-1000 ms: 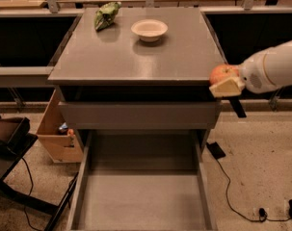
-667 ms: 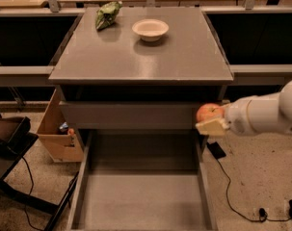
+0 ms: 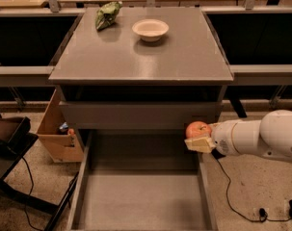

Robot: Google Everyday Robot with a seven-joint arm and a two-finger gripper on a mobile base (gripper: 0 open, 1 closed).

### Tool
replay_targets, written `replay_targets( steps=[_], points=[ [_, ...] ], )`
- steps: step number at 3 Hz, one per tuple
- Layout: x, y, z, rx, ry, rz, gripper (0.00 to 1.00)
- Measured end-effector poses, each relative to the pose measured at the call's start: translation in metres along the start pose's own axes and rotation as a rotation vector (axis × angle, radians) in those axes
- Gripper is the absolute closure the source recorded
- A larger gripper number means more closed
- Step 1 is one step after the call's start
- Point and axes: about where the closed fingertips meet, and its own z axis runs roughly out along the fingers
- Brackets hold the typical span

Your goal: Place apple into middle drawer

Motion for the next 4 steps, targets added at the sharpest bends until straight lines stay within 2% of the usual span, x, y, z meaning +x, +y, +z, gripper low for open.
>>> replay_targets(
  steps=[1,2,3,4],
  points=[
    [0.032,0.019,0.045,-0.026,0.037,-0.009,1.00],
    [0.085,0.054,0.116,-0.073,0.071,-0.054,1.00],
    [0.121,0.074,0.180,-0.108,0.090,-0.064,1.00],
    [0.154,0.099,0.251,-0.174,0.113,-0.038,1.00]
  ],
)
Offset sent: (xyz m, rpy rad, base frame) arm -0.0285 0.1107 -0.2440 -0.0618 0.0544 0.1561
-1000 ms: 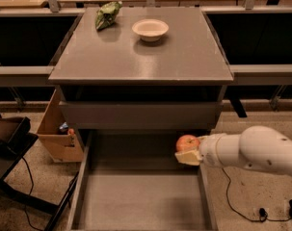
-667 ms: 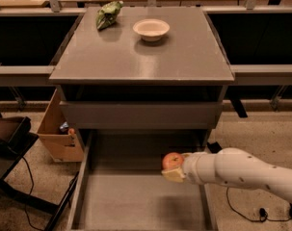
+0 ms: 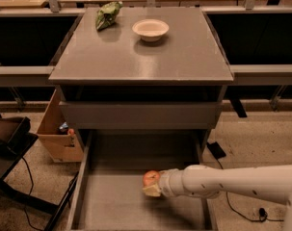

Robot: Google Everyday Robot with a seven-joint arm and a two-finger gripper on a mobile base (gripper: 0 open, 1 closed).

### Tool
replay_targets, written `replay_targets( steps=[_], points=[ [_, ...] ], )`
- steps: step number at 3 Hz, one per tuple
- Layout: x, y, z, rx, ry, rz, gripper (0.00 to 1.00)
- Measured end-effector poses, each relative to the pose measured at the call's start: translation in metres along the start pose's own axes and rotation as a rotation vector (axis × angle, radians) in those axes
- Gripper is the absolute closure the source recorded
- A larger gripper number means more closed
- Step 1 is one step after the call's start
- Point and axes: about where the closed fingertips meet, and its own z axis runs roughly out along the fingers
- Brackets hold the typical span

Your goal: Place apple into middle drawer

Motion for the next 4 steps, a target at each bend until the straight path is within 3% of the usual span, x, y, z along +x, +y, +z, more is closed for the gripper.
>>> replay_targets(
  steps=[2,3,4],
  points=[
    [0.025,0.016,0.066,-0.072,0.033,0.061,0.97],
    [0.025,0.016,0.066,-0.072,0.033,0.061,0.74],
    [0.025,0.016,0.066,-0.072,0.033,0.061,0.43]
  ],
)
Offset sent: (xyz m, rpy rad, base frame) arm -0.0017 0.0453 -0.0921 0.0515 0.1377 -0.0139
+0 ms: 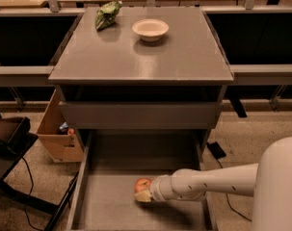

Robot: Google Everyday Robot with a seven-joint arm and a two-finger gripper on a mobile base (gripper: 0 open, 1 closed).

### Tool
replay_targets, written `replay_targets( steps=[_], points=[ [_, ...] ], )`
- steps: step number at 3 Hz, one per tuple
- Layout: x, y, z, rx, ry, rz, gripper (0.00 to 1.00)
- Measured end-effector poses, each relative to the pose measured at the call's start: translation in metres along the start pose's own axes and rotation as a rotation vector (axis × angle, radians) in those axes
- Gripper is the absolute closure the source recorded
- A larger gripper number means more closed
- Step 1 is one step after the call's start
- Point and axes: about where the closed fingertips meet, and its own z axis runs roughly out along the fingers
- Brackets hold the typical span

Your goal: Place apple into middle drawer

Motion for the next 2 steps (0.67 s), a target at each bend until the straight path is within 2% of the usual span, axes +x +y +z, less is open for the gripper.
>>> replay_targets(
  steps=[2],
  points=[
    [0.0000,0.0000,0.0000,0.000,0.000,0.000,0.00]
  ],
)
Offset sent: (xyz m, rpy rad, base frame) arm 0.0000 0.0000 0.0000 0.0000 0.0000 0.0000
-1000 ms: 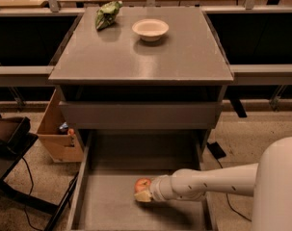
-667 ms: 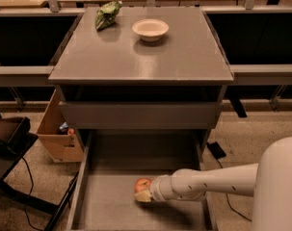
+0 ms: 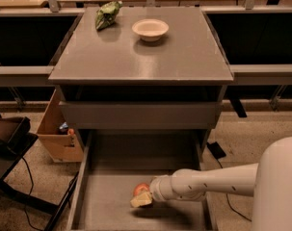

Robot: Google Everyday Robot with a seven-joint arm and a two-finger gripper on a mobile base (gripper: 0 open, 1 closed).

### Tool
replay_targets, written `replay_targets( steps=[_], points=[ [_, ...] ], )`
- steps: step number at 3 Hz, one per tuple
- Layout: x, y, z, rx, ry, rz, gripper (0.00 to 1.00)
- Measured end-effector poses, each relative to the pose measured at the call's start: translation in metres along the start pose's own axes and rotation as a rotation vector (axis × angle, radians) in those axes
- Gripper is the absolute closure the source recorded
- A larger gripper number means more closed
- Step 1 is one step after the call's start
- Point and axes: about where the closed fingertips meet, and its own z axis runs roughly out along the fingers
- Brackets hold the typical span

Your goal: Place apple into middle drawer

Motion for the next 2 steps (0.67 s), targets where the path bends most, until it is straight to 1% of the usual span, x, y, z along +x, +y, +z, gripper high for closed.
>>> replay_targets(
  steps=[1,2],
  points=[
    [0.000,0.000,0.000,0.000,0.000,0.000,0.00],
    [-0.006,0.004,-0.011,-0.016,-0.034,-0.002,0.00]
  ],
)
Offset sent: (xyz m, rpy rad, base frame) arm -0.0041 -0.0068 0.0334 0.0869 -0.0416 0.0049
